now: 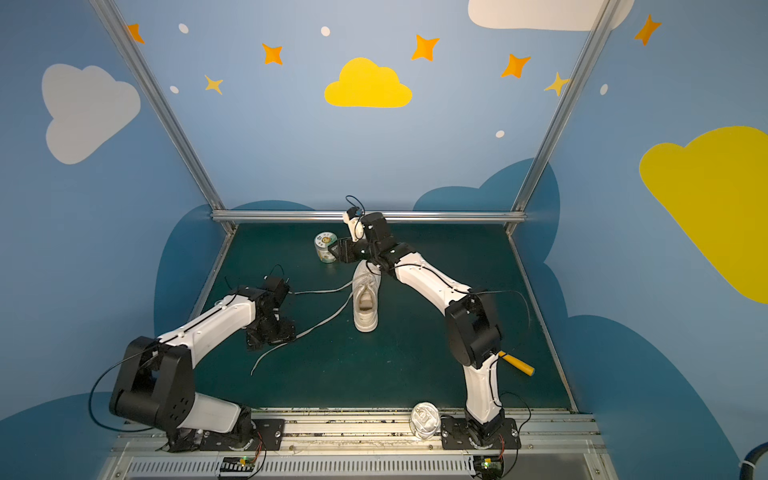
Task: Tie the shoes
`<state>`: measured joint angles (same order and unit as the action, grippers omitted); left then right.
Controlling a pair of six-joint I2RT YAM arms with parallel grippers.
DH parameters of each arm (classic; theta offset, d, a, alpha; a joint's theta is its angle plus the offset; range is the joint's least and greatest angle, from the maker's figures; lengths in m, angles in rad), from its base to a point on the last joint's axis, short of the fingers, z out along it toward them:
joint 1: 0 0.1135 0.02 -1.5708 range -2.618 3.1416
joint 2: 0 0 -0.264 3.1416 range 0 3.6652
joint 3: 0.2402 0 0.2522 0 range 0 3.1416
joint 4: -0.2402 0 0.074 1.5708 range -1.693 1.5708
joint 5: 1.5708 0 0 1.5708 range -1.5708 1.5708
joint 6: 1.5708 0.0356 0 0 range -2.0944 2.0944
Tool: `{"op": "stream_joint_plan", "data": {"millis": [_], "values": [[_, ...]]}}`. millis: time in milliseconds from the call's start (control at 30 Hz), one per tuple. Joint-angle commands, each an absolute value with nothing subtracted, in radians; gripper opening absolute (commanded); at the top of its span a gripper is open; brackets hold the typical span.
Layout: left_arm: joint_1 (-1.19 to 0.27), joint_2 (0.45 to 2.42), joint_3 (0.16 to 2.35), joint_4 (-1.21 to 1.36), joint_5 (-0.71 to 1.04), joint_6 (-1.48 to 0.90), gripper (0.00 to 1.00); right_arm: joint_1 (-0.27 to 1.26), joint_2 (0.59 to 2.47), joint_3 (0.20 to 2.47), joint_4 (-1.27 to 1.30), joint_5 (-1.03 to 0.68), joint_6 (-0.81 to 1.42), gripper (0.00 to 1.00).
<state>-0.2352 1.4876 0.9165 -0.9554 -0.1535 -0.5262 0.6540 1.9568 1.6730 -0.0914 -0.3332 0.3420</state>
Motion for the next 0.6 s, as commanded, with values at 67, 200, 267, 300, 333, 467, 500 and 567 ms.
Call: {"op": "stream_joint_plan", "data": {"millis": [67,200,267,300,333,467,500,567], "values": [[-0.205,1.437,0.894,-0.930,-0.030,-0.679,0.84,0.610,1.886,1.612,-0.100,-0.379,0.302,0.64],[-0.181,1.316,0.825,-0.748,0.155,-0.905,0.83,0.585,1.859,1.558,-0.057,-0.397,0.322,0.64],[-0.185,1.279,0.822,-0.721,0.160,-1.005,0.86,0.573,1.852,1.537,-0.034,-0.406,0.346,0.64],[-0.187,1.268,0.824,-0.719,0.159,-1.043,0.86,0.568,1.850,1.533,-0.029,-0.410,0.354,0.64],[-0.187,1.255,0.821,-0.715,0.159,-1.087,0.85,0.561,1.847,1.527,-0.028,-0.413,0.362,0.64],[-0.184,1.215,0.769,-0.662,0.158,-1.264,0.84,0.538,1.831,1.512,-0.028,-0.410,0.380,0.64],[-0.186,1.202,0.760,-0.667,0.143,-1.315,0.84,0.533,1.825,1.507,-0.024,-0.409,0.386,0.64],[-0.204,1.173,0.747,-0.693,0.090,-1.446,0.81,0.522,1.808,1.498,-0.022,-0.411,0.391,0.64]]}}
